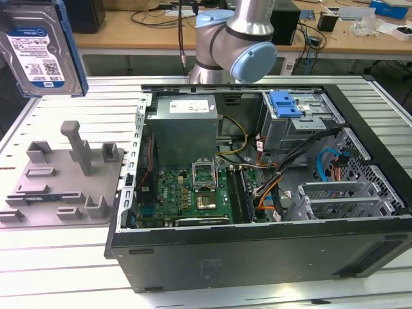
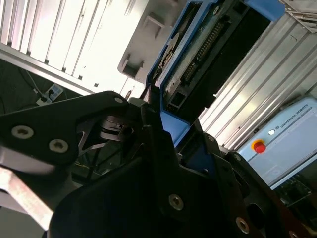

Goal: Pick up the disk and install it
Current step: 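Pick up the disk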

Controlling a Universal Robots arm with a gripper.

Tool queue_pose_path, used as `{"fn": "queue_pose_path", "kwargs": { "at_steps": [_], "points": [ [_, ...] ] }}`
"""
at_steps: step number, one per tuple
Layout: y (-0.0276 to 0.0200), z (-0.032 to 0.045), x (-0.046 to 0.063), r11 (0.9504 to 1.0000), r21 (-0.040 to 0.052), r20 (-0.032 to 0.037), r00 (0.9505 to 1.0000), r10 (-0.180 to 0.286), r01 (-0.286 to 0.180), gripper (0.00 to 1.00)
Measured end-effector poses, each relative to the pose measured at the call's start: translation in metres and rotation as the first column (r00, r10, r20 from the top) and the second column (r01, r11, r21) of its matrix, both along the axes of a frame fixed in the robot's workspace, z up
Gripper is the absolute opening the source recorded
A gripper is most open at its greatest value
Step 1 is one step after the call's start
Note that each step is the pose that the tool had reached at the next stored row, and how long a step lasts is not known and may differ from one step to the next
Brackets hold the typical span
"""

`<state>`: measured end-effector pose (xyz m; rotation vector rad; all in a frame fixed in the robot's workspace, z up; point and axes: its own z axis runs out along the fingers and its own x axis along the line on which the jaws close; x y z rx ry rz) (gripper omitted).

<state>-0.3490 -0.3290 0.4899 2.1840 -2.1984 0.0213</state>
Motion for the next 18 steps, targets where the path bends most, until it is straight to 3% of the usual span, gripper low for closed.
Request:
{"fn": "queue_pose_path", "kwargs": {
  "at_steps": [9, 15, 18],
  "points": [
    [-0.0129, 0.0000, 0.033, 1.0000, 0.0001, 0.0001, 1.0000, 0.000, 0.000, 0.36],
    [-0.0254, 0.0000, 0.063, 1.0000, 0.0000, 0.0000, 1.0000, 0.000, 0.000, 0.36],
    [-0.0293, 0.0000, 0.072, 1.0000, 0.0000, 0.0001, 1.0000, 0.000, 0.000, 0.36]
  ]
}}
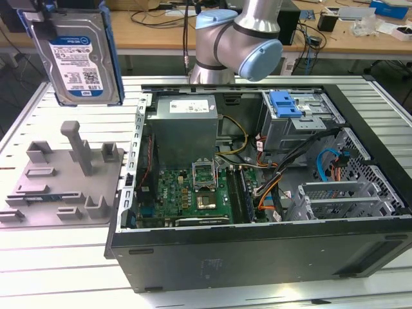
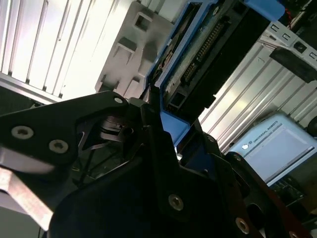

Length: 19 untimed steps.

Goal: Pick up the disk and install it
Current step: 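Pick up the disk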

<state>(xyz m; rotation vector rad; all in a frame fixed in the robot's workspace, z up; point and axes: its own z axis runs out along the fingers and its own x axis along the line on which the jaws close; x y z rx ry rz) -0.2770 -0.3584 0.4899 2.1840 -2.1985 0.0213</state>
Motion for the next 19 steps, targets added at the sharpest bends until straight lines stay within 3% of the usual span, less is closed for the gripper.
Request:
{"fn": "queue_pose_path", "kwargs": {
  "at_steps": [7, 19],
  "points": [
    [-0.0100, 0.0000, 0.021, 1.0000, 0.0000, 0.0000, 1.0000, 0.000, 0.000, 0.36],
    [-0.0383, 0.0000, 0.075, 1.0000, 0.0000, 0.0000, 1.0000, 0.000, 0.000, 0.36]
  ]
}}
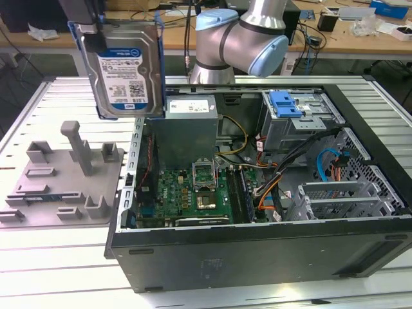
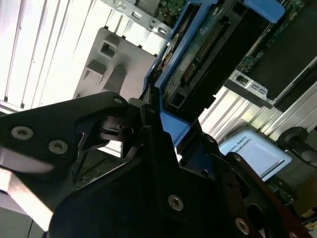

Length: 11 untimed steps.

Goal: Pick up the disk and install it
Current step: 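Pick up the disk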

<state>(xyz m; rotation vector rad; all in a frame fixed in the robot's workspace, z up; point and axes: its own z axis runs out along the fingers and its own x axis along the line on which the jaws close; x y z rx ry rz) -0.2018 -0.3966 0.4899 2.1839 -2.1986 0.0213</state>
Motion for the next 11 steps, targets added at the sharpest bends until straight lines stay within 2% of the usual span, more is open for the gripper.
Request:
{"fn": "queue_pose_path", "kwargs": {
  "at_steps": [3, 9, 11],
  "points": [
    [-0.0087, 0.0000, 0.017, 1.0000, 0.0000, -0.0001, 1.0000, 0.000, 0.000, 0.36],
    [-0.0210, 0.0000, 0.041, 1.0000, 0.0000, 0.0000, 1.0000, 0.000, 0.000, 0.36],
    [-0.0265, 0.0000, 0.052, 1.0000, 0.0001, 0.0000, 1.0000, 0.000, 0.000, 0.36]
  ]
}}
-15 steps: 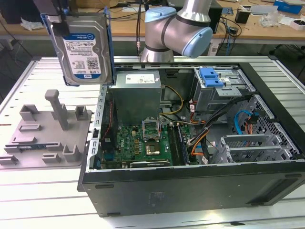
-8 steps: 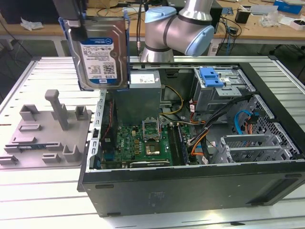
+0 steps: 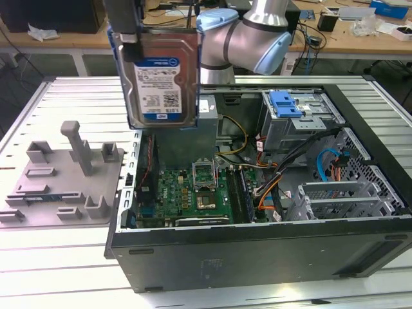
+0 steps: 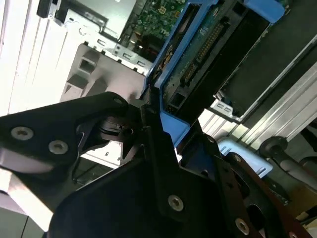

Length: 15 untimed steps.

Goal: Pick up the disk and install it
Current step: 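Pick up the disk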

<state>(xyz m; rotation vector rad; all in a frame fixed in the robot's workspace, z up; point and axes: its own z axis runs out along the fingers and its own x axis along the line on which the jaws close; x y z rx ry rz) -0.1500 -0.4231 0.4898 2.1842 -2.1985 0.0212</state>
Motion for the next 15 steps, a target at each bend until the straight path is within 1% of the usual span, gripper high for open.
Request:
{"fn": "queue_pose_path", "kwargs": {
  "at_steps": [1, 3, 7, 9, 10, 11, 15],
  "points": [
    [-0.0025, 0.0001, 0.005, 1.0000, -0.0001, -0.0001, 1.0000, 0.000, 0.000, 0.36],
    [-0.0088, 0.0000, 0.018, 1.0000, 0.0000, 0.0000, 1.0000, 0.000, 0.000, 0.36],
    [-0.0168, 0.0000, 0.035, 1.0000, -0.0001, 0.0000, 1.0000, 0.000, 0.000, 0.36],
    [-0.0236, 0.0000, 0.049, 1.0000, 0.0000, -0.0001, 1.0000, 0.000, 0.000, 0.36],
    [-0.0280, 0.0000, 0.058, 1.0000, 0.0000, 0.0000, 1.0000, 0.000, 0.000, 0.36],
    [-0.0308, 0.0000, 0.064, 1.0000, -0.0001, 0.0001, 1.0000, 0.000, 0.000, 0.36],
    [-0.0397, 0.0000, 0.083, 1.0000, -0.0001, -0.0001, 1.0000, 0.000, 0.000, 0.36]
  ]
}}
